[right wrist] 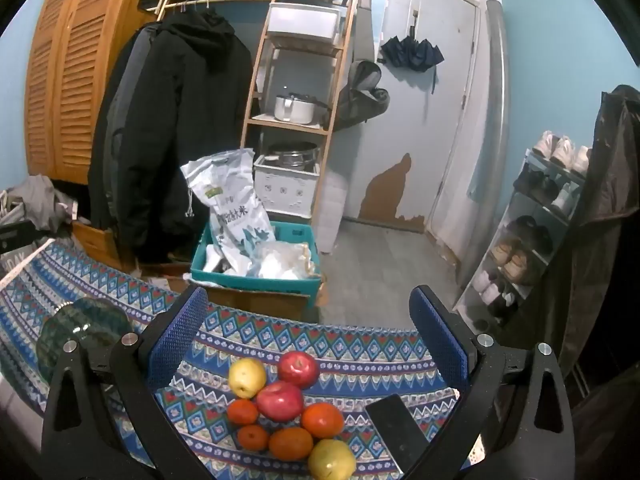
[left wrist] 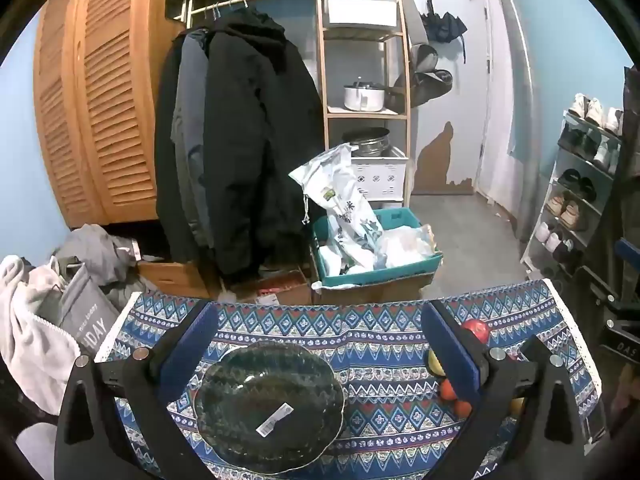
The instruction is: Organize fruits
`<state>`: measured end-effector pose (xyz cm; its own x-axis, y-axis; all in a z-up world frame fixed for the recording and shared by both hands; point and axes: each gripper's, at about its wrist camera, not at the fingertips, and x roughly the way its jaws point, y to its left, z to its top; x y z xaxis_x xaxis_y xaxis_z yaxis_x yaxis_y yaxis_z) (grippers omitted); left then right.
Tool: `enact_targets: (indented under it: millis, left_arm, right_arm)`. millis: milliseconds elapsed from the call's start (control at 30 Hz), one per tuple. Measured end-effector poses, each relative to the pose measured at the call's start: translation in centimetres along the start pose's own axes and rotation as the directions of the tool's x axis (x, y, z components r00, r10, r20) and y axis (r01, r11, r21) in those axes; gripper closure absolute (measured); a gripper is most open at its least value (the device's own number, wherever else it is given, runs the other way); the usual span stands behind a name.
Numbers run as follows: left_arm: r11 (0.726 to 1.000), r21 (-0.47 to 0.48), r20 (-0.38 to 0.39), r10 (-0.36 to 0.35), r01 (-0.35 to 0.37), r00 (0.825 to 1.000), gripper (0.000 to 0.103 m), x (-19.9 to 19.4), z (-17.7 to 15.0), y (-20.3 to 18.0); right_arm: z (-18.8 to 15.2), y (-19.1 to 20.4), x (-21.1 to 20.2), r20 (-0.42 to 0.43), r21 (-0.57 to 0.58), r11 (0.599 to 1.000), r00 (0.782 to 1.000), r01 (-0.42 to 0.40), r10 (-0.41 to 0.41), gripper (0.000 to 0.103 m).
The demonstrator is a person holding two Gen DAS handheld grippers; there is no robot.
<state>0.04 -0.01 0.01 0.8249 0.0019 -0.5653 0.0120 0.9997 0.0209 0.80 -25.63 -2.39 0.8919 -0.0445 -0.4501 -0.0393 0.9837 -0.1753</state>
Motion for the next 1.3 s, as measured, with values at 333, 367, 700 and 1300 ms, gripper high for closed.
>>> enact_targets:
  millis: [333, 367, 700, 1300]
  left_arm:
    - [1.0, -0.001, 0.015, -0.01, 0.01, 1.0, 0.001, -0.17, 0.19, 0.19]
    - [1.0, 0.001, 0.014, -0.012, 0.012, 1.0, 0.001, -0.18, 0.35, 0.18]
    - [1.0, 0.008, 0.029, -0.009, 0.009, 1.0, 0.001, -0.48, 0.15, -0.13]
    - [1.0, 0.01, 0.026, -0.015, 0.015, 1.0, 0.001, -0.39, -0.11, -0.35]
  right_arm:
    - [-0.15, -0.13, -0.14, 0.0, 0.0, 1.0, 1.0, 0.002, -0.002, 0.004]
    - [-0.03, -0.09, -0.13, 0.0, 0.0, 1.0, 1.0, 0.002, -0.002, 0.004]
    - [0.09, -0.23, -0.17, 0.002, 0.003, 1.0, 1.0, -0.002, 0.002, 0.004]
    - [0.04, -0.04, -0.16, 0.003, 0.0, 1.0, 1.0, 0.0, 0.0, 0.004]
